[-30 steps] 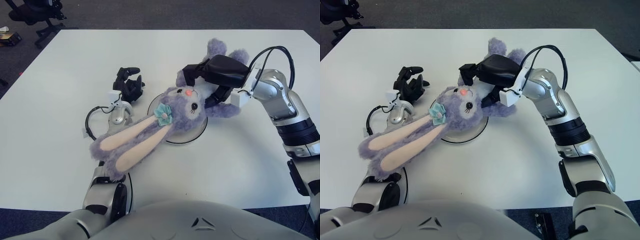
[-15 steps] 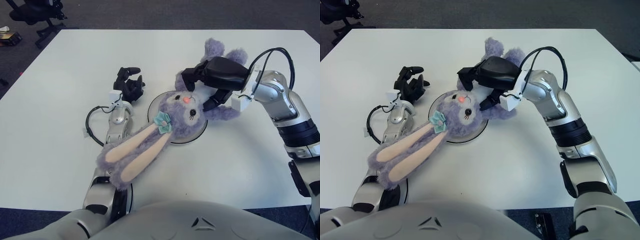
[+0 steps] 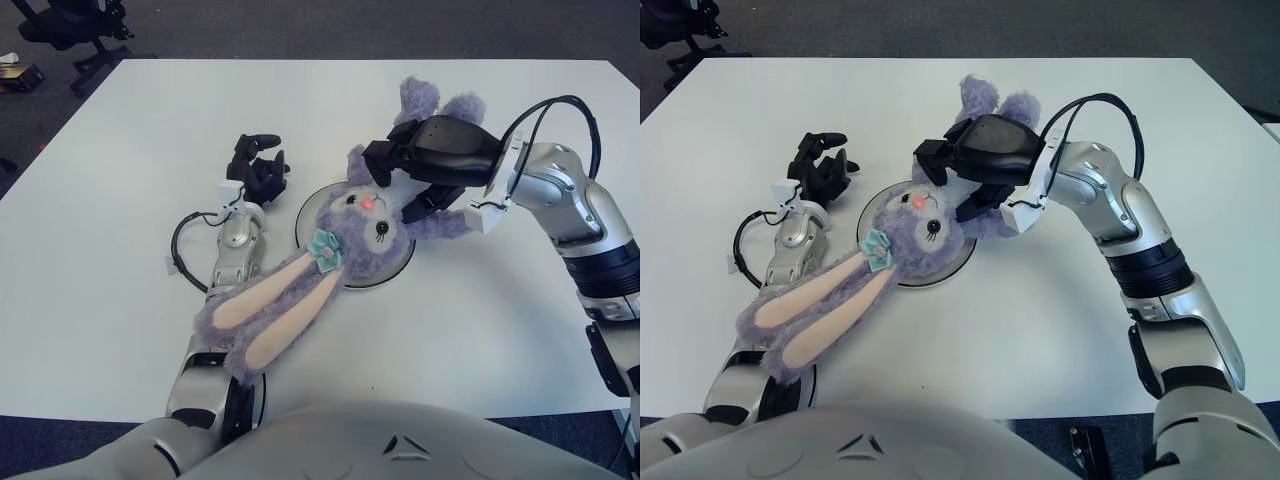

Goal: Put the doll into the plate.

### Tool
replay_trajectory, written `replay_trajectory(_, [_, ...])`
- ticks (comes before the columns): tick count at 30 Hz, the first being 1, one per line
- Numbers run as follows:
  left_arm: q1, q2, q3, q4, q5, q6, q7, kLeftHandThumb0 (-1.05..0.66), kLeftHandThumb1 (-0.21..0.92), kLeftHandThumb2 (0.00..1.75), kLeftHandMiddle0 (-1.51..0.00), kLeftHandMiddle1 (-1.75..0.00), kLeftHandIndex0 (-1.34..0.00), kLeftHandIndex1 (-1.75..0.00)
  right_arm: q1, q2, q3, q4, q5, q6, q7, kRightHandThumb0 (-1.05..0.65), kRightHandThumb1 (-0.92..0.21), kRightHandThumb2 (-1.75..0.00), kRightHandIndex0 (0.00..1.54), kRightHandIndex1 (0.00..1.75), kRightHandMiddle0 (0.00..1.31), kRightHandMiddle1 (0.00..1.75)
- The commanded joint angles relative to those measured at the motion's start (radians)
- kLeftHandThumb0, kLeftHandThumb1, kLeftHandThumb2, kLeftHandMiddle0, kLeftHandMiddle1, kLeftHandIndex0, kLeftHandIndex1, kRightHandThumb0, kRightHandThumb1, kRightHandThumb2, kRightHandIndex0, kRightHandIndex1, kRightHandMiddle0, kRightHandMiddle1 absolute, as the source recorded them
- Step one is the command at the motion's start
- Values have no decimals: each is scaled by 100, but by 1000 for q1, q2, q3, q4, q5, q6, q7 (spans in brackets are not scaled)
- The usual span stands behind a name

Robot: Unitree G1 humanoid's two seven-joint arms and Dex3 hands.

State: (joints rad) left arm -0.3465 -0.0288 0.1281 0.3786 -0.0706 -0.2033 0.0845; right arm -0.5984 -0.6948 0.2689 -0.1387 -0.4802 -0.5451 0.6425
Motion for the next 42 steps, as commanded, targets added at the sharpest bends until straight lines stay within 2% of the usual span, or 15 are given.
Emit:
replay_trajectory(1, [8,-1,1,27,7,-12,8,-1,69,67,-55,-155,-41,-137,11,-33,-20,-14,59,65,66,-14,-92,-23,29,44,21,42])
replay_trajectory(3, [7,-1,1,29,8,-14,9,-1,69,67,-55,-155,-41,-137,11,-35,-24,-17,76,79,80,-20,-92,-20,24,18,23,27])
replay_trajectory(4, [7,-1,1,29,8,-14,9,-1,69,67,-55,-155,-41,-137,11,-36,-24,-20,78,83,84,-21,-92,-20,23,15,24,24])
replay_trajectory(6, [2,-1,0,38,10,-15,13,-1,68,68,-55,-155,-41,-138,10,-56,-55,-7,148,69,96,-22,-92,-18,18,6,21,17])
replay_trajectory(9, [-2,-1,-1,44,14,-16,16,-1,67,69,-55,-155,-41,-138,6,-76,-83,-1,210,54,109,-22,-92,-16,12,2,17,11])
replay_trajectory(22, [-11,-8,-8,60,30,-12,33,-1,67,70,-56,-155,-41,-139,-32,-117,-136,30,354,46,168,-25,-92,-9,2,0,14,5])
replay_trajectory(28, [-17,-11,-10,67,33,-12,38,-1,67,70,-56,-155,-40,-139,-50,-123,-160,90,447,26,205,-67,-92,-18,1,0,10,2])
replay_trajectory(31, [-20,-13,-12,73,35,-15,40,-1,67,70,-56,-155,-40,-139,-49,-107,-171,116,458,-9,190,-77,-92,-22,2,0,7,1])
replay_trajectory(38, [-25,-19,-14,84,43,-19,46,-1,67,69,-56,-155,-40,-139,-66,-90,-196,157,434,-70,146,-87,-92,-22,3,1,2,0])
replay_trajectory(42, [-26,-21,-15,83,45,-17,47,-1,67,69,-56,-154,-40,-139,-144,-116,-214,196,409,-103,141,-87,-92,-16,4,1,0,0])
